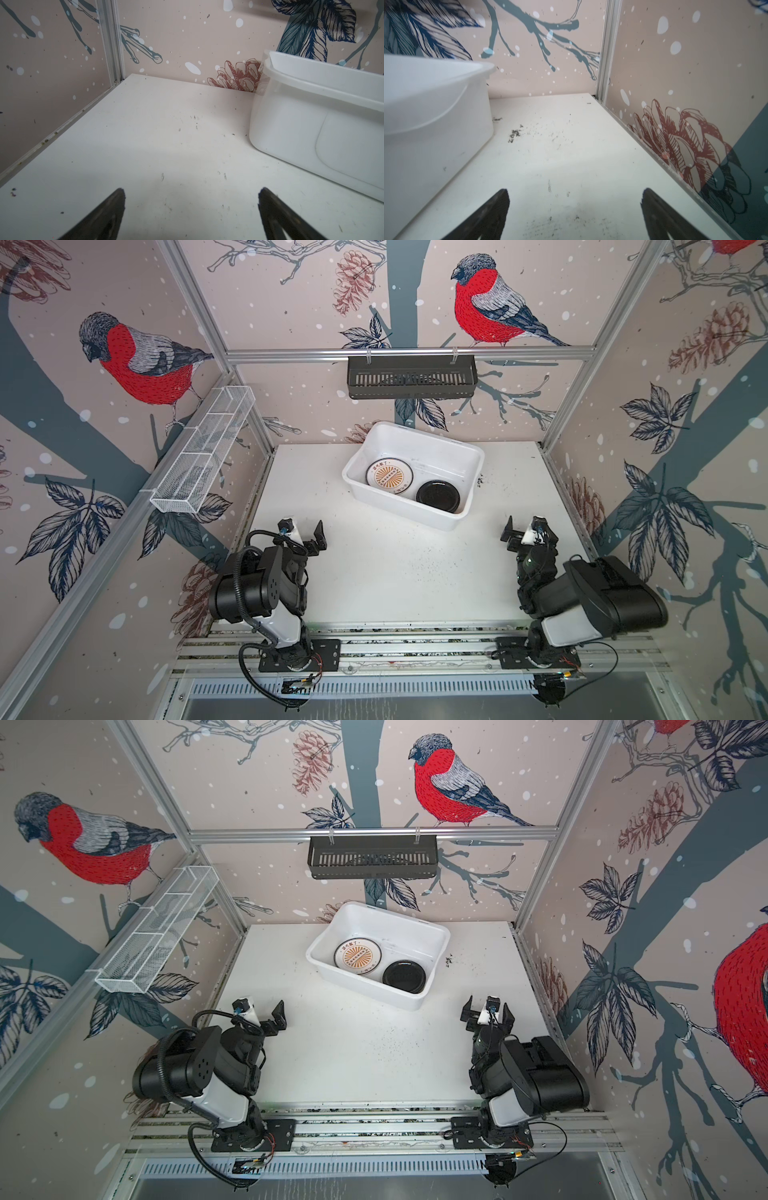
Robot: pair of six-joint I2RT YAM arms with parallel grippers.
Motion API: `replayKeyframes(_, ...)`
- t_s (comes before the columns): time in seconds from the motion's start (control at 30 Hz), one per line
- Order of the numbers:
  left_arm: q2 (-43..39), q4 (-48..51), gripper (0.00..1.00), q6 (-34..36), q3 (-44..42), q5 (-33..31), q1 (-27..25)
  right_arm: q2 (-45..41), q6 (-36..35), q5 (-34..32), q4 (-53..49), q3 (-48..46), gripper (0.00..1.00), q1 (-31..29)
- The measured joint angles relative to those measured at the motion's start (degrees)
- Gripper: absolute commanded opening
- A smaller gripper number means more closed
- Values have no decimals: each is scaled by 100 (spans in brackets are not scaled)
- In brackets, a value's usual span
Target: Place the plates into the plastic bin on the countertop
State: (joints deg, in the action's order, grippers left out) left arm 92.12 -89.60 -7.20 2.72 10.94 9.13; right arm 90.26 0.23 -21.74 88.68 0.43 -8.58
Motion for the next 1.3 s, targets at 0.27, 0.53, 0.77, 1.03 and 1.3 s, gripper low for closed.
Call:
replayKeyframes(0.27,-240,640,99,284,713,-76,-345,-234,302,334,-741,1025,100,656)
replayKeyframes(0.53,-284,1290,99,468,927,-367,-533,-227,452,710,-1161,1025,100,708)
replayKeyframes(0.77,-284,1390,99,490,931,-409,-540,-221,455,769,-1191,1025,100,699)
replayKeyframes(1.03,-284,1445,99,573,964,-496,-592,-221,455,769,-1193,1025,100,686)
replayKeyframes(1.3,-286,1486,99,577,964,-498,-592,-221,455,769,-1193,1025,100,684)
